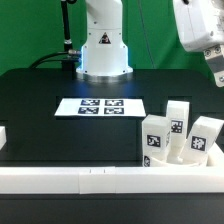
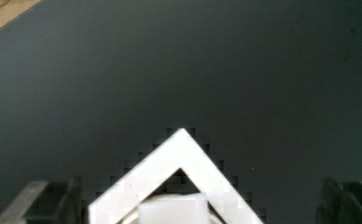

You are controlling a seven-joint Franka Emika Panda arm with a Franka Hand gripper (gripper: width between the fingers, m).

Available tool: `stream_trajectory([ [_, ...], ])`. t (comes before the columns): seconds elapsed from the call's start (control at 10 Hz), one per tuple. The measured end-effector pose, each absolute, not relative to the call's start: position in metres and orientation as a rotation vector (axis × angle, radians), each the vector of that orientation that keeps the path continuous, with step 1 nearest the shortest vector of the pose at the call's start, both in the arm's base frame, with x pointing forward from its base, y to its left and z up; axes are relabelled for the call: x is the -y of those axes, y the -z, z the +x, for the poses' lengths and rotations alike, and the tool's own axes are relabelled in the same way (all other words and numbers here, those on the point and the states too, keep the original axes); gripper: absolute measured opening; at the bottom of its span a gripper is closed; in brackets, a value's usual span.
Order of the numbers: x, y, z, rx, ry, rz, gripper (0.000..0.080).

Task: Assemble stool

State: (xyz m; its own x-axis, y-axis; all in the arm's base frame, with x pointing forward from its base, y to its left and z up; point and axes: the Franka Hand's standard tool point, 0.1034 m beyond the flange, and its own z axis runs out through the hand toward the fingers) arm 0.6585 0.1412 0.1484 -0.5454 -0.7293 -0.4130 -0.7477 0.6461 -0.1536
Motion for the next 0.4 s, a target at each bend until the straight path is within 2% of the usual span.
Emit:
stream_trajectory([
  [0.4,-0.1410,-0.1466,0.6581,-2.426,-0.056,-1.160,0.0649],
])
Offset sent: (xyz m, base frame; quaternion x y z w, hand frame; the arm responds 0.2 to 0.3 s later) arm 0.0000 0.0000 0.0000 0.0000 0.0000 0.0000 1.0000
